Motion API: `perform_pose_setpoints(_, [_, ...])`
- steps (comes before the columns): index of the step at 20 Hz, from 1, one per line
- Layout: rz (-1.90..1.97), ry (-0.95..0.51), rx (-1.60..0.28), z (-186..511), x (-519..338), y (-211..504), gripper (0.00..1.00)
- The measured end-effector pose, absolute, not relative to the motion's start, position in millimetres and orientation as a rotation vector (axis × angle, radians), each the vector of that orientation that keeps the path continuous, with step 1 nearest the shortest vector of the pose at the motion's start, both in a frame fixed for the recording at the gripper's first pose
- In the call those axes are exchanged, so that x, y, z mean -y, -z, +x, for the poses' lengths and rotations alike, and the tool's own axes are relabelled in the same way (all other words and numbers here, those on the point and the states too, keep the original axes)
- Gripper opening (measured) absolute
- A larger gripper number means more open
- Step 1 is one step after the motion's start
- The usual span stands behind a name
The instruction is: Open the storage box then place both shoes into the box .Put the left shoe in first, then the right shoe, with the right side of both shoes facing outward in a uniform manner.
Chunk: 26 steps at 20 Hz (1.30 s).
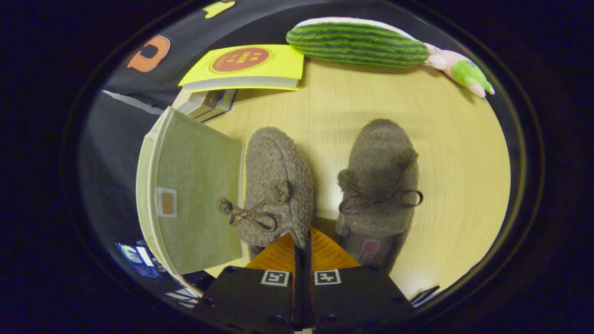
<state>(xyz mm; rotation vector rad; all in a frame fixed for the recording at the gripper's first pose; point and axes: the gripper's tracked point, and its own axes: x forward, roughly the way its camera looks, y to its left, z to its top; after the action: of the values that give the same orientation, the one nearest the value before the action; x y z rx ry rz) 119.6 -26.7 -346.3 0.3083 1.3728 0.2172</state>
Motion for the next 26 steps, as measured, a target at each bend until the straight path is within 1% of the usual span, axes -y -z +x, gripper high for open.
perform_pose_setpoints(2, [0.358, -0.210, -1.351, 119, 22, 325, 0.06])
perform_pose_setpoints(5, [0.406, -0.248, -1.275, 121, 7, 276, 0.06])
perform_pose_setpoints(10, [0.401, -0.308, -1.158, 131, -49, 197, 0.06])
perform_pose_setpoints(13, [0.364, -0.343, -1.117, 136, -94, 172, 0.06])
perform_pose_setpoints(16, [0.355, -0.355, -1.131, 133, -142, 177, 0.06])
perform_pose_setpoints(19, [0.349, -0.323, -1.149, 134, -180, 199, 0.06])
perform_pose_setpoints(23, [0.329, -0.249, -1.174, 133, -206, 238, 0.06])
perform_pose_setpoints(26, [0.282, -0.230, -1.163, 134, -219, 267, 0.06])
